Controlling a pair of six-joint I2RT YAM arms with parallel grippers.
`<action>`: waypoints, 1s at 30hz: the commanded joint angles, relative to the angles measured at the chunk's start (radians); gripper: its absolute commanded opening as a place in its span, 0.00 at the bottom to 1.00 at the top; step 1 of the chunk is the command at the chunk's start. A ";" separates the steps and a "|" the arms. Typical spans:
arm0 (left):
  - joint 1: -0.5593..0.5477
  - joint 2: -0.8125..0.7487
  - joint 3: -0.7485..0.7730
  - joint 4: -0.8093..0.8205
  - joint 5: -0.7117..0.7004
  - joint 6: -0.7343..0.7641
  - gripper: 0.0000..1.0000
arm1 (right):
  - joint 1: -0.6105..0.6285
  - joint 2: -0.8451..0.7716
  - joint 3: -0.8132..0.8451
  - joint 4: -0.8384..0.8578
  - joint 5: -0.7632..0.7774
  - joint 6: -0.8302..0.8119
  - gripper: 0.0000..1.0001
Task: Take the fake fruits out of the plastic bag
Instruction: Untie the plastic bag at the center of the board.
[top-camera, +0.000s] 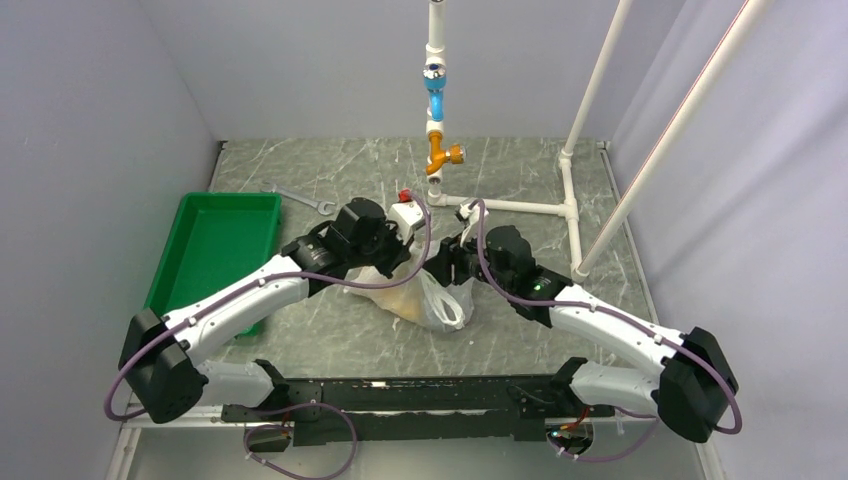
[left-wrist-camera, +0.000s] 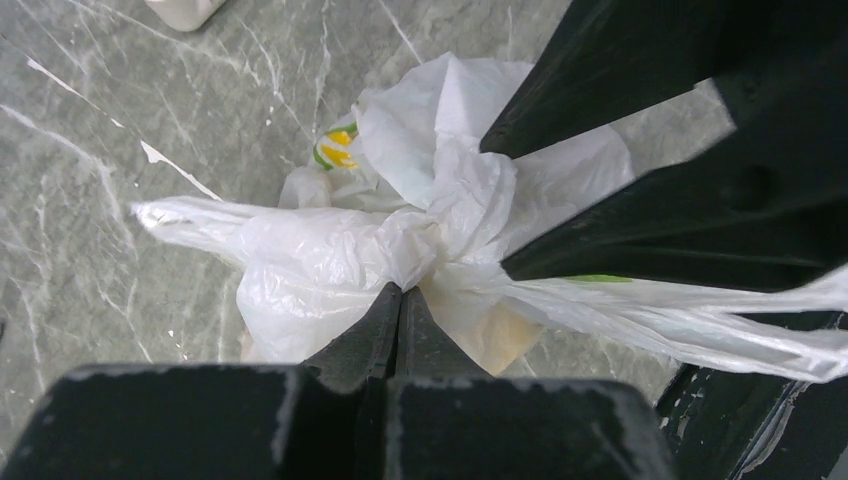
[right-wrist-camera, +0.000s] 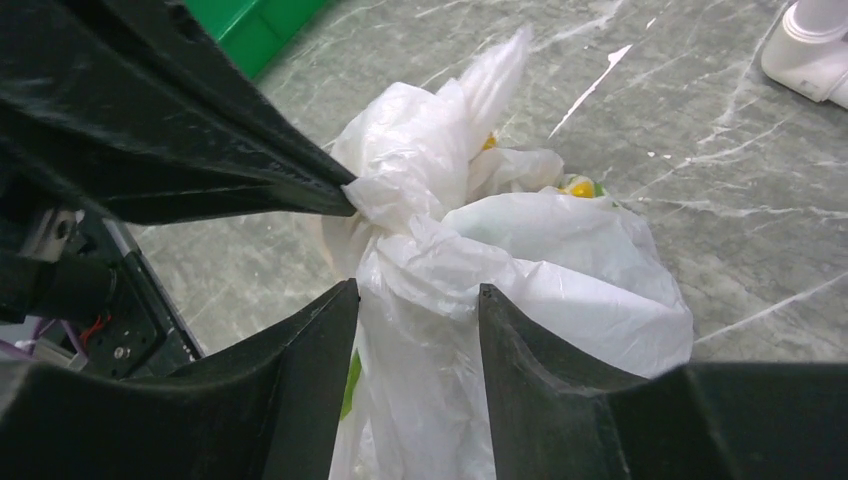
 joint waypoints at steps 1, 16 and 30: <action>-0.004 -0.048 -0.003 0.062 0.019 0.017 0.00 | 0.004 0.046 0.081 -0.005 0.039 -0.008 0.49; -0.004 -0.018 0.018 0.032 -0.057 0.016 0.00 | 0.006 0.033 0.056 0.029 0.046 0.007 0.15; -0.004 -0.054 0.001 0.040 -0.263 -0.004 0.00 | 0.006 0.007 0.041 0.003 0.191 0.048 0.00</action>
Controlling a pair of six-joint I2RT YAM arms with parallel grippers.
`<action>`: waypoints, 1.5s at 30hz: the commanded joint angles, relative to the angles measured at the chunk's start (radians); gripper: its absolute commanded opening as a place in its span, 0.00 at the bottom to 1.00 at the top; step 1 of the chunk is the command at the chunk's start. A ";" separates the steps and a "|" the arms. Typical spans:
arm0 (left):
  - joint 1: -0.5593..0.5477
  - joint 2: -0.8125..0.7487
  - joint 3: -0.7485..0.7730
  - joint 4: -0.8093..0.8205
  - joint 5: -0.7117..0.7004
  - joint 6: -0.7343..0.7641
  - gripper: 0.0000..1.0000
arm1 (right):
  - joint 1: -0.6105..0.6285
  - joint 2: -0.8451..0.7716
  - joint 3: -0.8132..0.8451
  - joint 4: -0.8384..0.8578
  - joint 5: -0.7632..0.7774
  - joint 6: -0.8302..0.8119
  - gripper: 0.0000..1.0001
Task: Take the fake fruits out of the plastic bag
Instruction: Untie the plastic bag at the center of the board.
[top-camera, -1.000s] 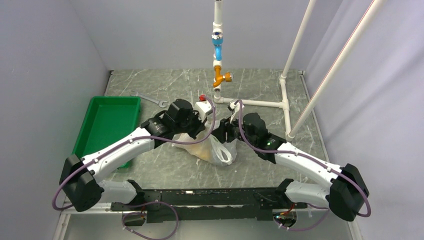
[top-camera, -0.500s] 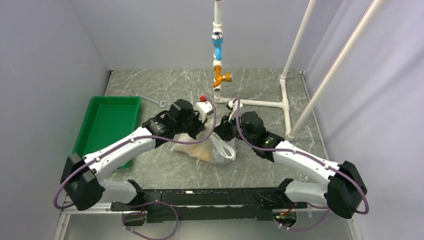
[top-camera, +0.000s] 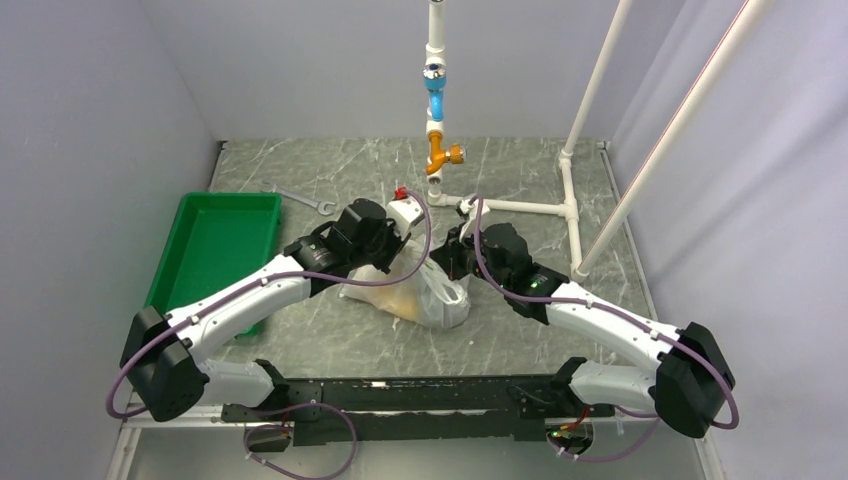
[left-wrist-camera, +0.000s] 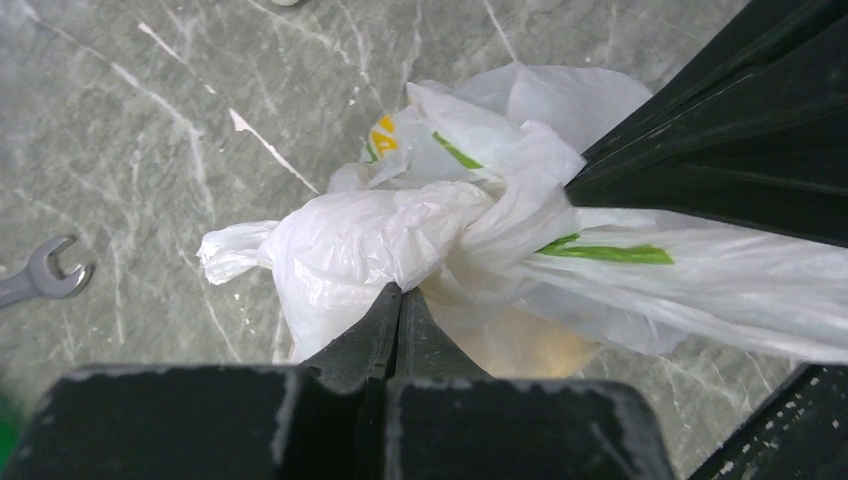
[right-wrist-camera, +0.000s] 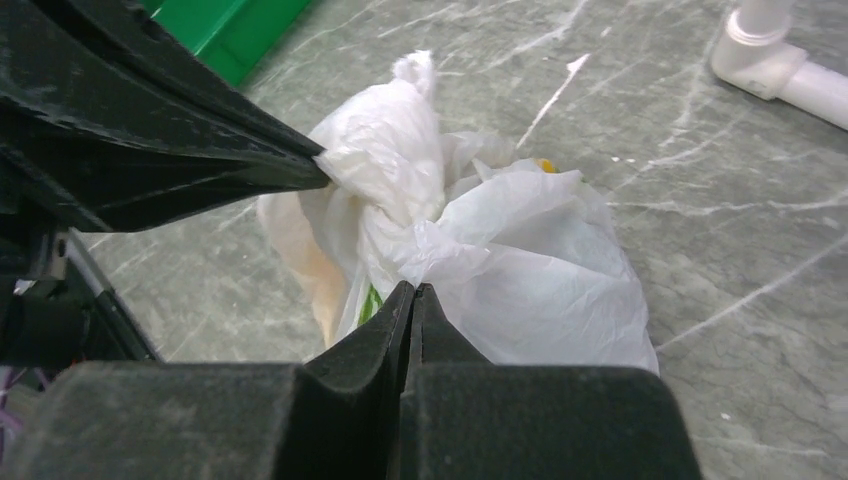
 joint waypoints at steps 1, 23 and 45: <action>-0.001 -0.060 -0.003 0.046 -0.129 -0.007 0.00 | 0.003 -0.051 -0.004 -0.008 0.157 0.044 0.00; 0.001 -0.141 -0.037 0.084 -0.182 -0.011 0.00 | 0.002 -0.100 0.114 -0.201 0.152 -0.115 0.24; 0.001 -0.148 -0.041 0.086 -0.183 -0.009 0.00 | 0.059 0.162 0.314 -0.153 -0.024 -0.235 0.52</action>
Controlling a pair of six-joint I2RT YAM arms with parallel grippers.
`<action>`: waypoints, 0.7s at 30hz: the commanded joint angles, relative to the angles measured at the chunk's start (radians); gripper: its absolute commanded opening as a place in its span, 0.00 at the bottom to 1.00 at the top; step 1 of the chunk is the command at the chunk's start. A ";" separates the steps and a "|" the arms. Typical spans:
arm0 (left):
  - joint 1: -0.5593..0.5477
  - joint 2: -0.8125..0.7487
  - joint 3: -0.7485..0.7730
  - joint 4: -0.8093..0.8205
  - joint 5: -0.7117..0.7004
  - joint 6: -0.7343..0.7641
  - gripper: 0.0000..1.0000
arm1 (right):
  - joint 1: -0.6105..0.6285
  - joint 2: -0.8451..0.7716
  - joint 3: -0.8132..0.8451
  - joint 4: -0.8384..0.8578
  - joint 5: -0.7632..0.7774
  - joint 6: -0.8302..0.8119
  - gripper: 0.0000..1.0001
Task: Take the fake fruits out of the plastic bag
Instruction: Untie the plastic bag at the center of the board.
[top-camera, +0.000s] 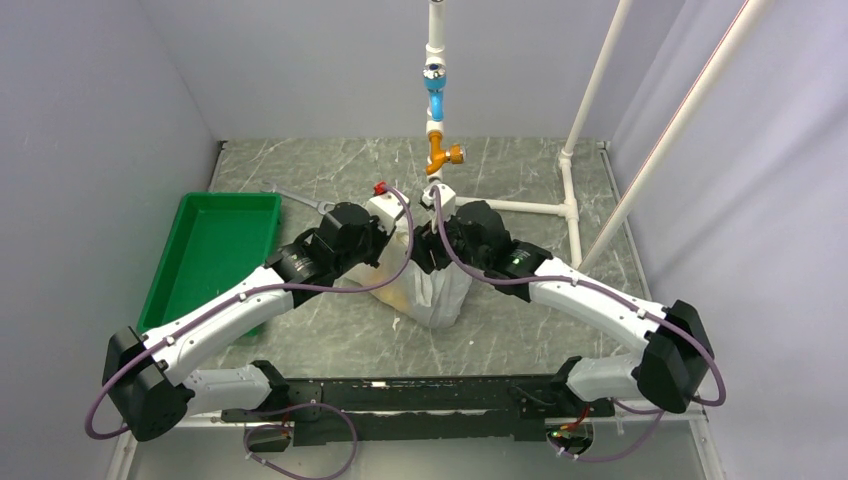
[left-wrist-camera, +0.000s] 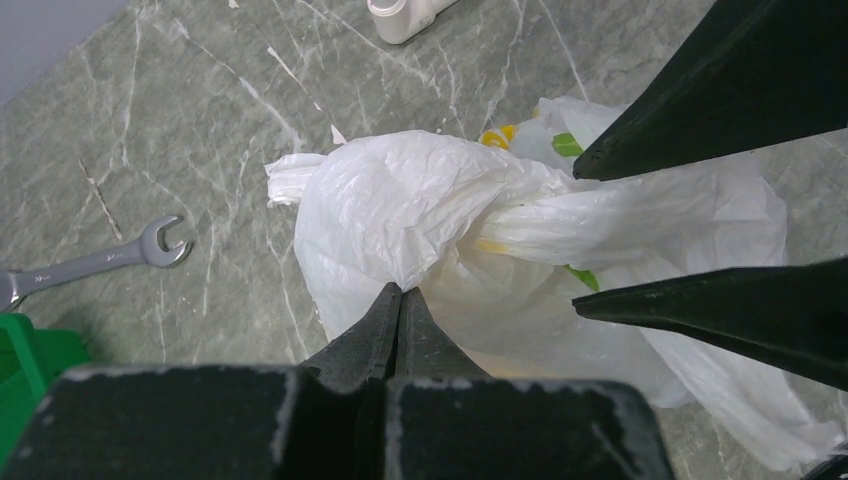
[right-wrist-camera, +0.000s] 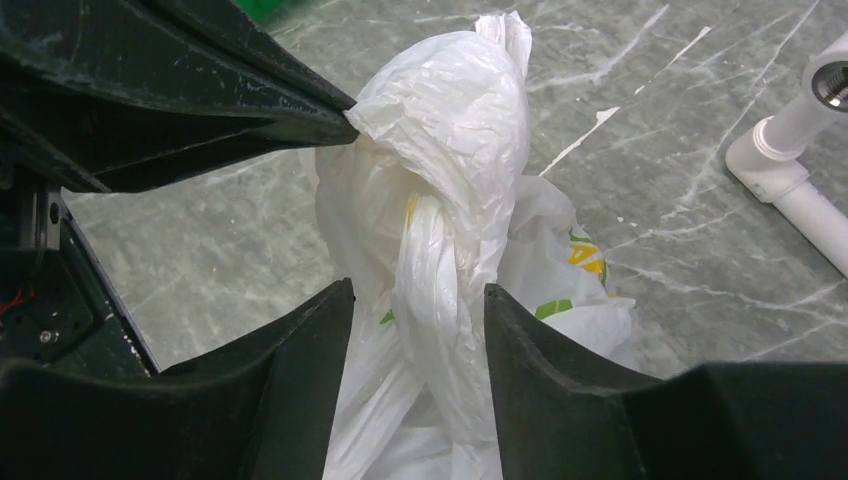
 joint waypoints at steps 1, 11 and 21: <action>0.003 -0.030 0.004 0.045 -0.011 0.001 0.00 | 0.007 0.030 0.061 0.043 0.004 -0.020 0.49; 0.002 -0.026 0.007 0.041 -0.007 -0.008 0.00 | 0.034 -0.025 0.007 0.077 0.184 -0.022 0.16; 0.002 -0.018 0.011 0.031 -0.122 -0.031 0.00 | 0.030 -0.231 -0.168 0.132 0.507 0.058 0.00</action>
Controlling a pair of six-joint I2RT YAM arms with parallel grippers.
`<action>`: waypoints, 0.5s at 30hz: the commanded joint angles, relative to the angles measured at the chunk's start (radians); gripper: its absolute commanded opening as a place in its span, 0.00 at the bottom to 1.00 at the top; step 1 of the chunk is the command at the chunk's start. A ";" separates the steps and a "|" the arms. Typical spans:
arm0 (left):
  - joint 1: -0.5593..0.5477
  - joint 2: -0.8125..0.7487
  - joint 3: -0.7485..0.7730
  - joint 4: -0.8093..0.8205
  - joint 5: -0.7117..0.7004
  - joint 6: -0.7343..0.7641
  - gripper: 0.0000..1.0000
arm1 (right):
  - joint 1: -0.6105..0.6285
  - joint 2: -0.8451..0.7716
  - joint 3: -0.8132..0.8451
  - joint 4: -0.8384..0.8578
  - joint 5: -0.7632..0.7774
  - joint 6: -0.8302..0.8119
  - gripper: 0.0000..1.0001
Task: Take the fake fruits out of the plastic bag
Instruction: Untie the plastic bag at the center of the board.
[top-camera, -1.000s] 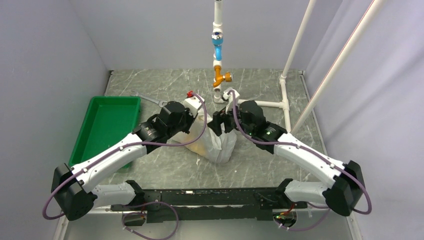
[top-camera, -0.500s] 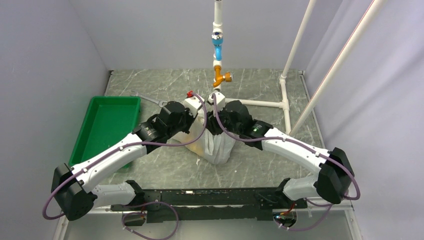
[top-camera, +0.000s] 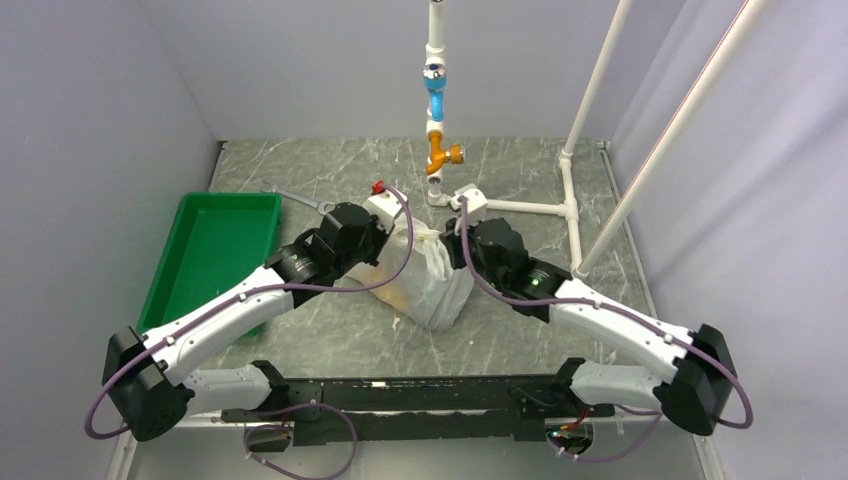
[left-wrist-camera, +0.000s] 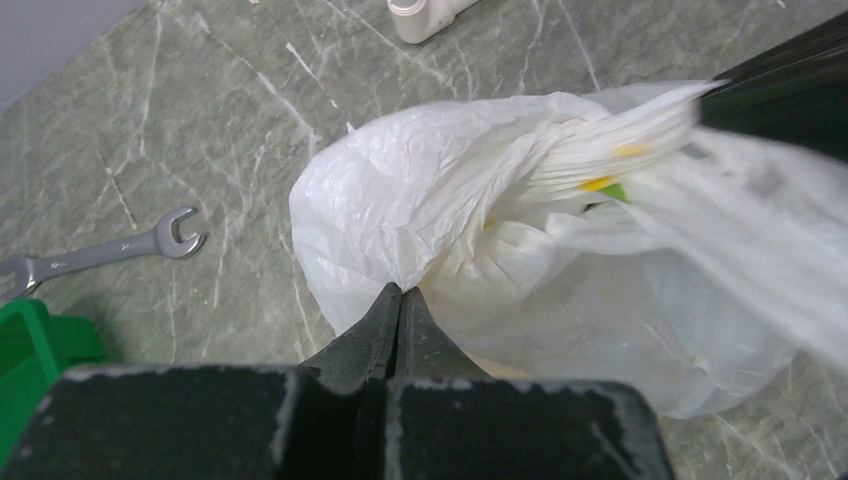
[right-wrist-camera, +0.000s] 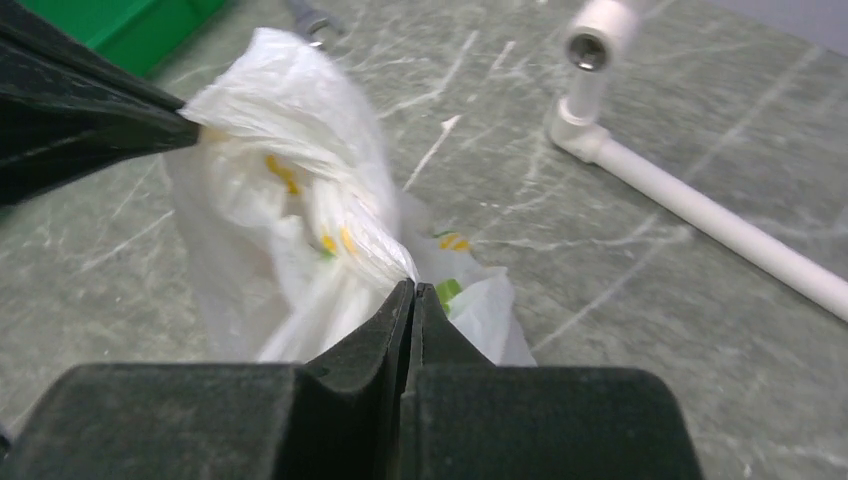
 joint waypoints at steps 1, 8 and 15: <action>0.002 -0.016 0.011 0.030 -0.094 -0.025 0.00 | -0.005 -0.150 -0.106 0.099 0.203 0.052 0.00; 0.004 -0.030 -0.001 0.047 -0.050 -0.016 0.00 | -0.035 -0.207 -0.160 0.127 0.050 0.052 0.00; 0.004 -0.069 -0.026 0.085 0.023 0.002 0.25 | -0.031 -0.105 -0.061 0.083 -0.224 -0.007 0.00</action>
